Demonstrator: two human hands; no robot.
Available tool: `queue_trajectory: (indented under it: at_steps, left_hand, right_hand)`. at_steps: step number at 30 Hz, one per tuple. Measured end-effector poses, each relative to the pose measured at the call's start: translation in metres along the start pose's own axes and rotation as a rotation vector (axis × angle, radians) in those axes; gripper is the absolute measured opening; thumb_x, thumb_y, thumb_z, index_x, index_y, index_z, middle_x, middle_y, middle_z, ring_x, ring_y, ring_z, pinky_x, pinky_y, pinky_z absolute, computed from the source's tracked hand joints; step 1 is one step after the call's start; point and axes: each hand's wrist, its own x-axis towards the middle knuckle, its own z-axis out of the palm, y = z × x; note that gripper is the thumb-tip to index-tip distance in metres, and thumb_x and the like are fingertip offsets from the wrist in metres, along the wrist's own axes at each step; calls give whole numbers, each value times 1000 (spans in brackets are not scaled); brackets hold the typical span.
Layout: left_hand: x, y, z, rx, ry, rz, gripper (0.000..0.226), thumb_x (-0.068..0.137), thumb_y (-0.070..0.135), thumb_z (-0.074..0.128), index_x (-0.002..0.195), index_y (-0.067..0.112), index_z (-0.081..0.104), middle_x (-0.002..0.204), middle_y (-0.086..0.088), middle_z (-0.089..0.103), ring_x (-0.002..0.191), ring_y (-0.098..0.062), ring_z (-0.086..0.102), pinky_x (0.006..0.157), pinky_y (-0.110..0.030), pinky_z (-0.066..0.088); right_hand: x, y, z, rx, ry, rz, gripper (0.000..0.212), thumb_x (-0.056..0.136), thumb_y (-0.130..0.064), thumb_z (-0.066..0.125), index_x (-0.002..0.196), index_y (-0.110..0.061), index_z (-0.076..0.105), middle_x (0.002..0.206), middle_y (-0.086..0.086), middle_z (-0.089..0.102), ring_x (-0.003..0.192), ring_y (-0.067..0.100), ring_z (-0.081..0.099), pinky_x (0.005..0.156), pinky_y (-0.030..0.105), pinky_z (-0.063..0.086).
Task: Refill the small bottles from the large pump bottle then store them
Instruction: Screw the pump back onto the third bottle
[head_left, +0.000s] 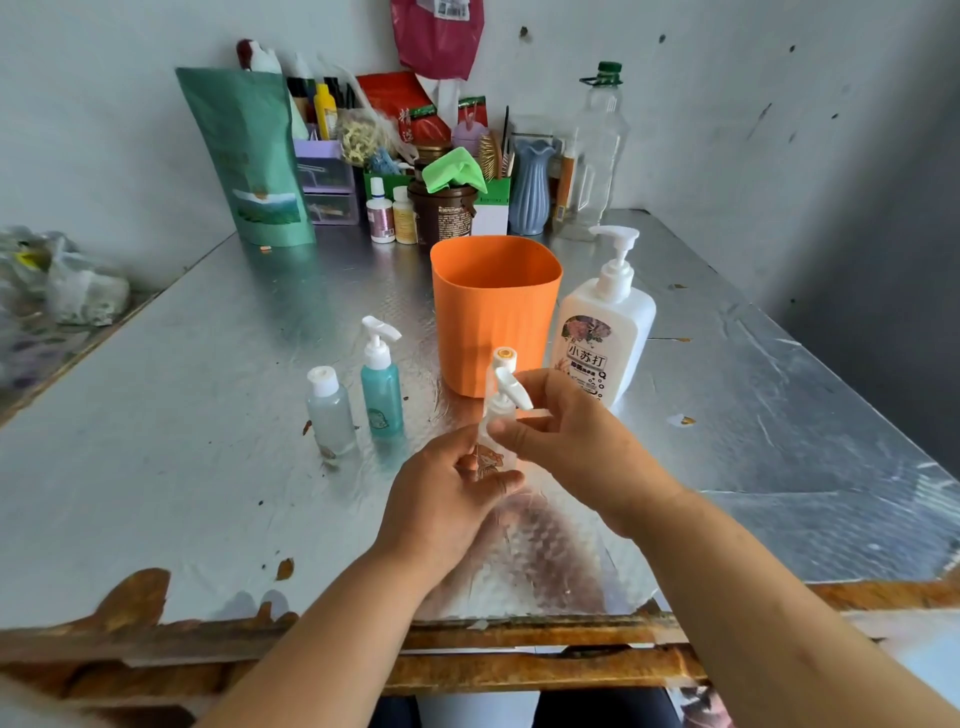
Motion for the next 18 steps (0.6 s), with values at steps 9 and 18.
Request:
queue_trajectory:
  at_steps: [9,18]
  left_hand:
    - [0,-1,0,-1,6,3,27,79,40,77,103,36,65,88,18,69,87,-3,64,77,-20,49]
    - [1,-1,0,-2,17,5,27,79,37,77,103,32,67,84,15,67,84,-6,64,76,-22,49]
  right_hand:
    - [-2,-4,2,-71,-4,-44,11,85,-32,67,91,-39,61,84,-16,68,68,-2,62,72,22,52]
    - [-1,-7,6,-124,46,-26,10,83,-34,68,90,-33,62,81,-1,71,68,4,60,60,15,44]
